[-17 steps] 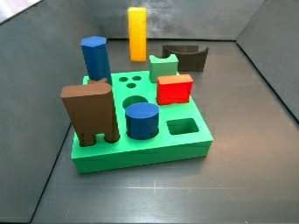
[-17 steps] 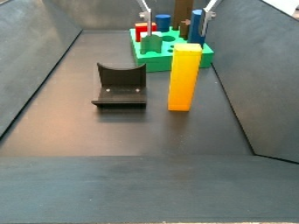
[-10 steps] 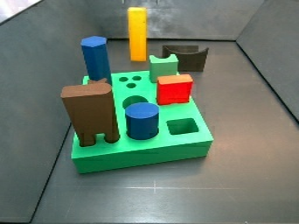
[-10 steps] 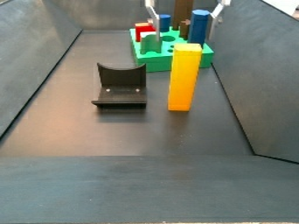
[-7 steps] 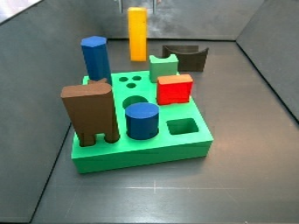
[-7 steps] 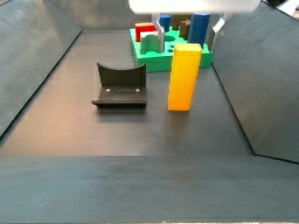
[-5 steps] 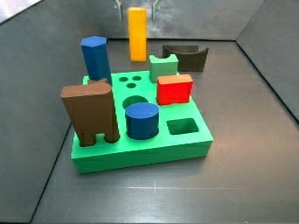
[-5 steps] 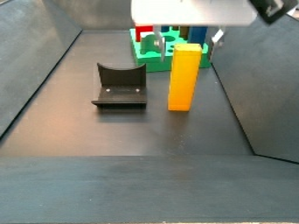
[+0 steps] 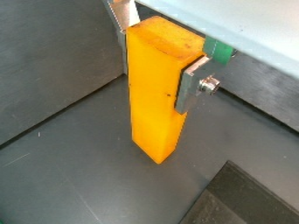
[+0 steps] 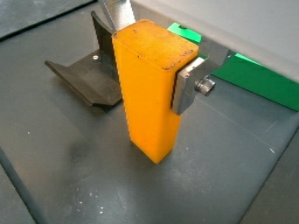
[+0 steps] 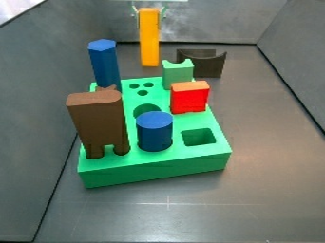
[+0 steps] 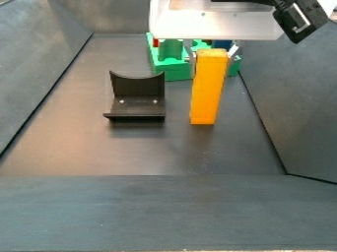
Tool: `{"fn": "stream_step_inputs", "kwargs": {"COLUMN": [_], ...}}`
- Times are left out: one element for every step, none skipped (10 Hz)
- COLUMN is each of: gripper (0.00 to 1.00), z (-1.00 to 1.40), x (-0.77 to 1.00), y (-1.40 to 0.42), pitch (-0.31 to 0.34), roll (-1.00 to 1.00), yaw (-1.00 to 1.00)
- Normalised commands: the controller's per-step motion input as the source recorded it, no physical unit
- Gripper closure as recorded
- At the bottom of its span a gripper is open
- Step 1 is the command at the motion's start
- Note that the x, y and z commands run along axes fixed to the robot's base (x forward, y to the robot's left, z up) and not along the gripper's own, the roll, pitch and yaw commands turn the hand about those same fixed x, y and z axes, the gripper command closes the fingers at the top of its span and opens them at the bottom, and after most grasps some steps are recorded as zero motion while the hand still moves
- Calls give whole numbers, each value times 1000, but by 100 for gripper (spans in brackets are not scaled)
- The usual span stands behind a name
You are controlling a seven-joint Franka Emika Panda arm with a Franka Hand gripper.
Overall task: Pick up the rectangle object. Move up. Move to above the board. Insert the rectangle object.
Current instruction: Pick up the rectangle object.
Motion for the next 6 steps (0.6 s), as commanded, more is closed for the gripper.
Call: {"fn": "stream_step_inputs", "kwargs": {"gripper": [100,100,100,100,100,100], "z": [0,0,0,0,0,0], "x": [0,0,0,0,0,0], "y": [0,0,0,0,0,0], "pitch": [0,0,0,0,0,0], "roll": [0,0,0,0,0,0], "yaw": [0,0,0,0,0,0]}}
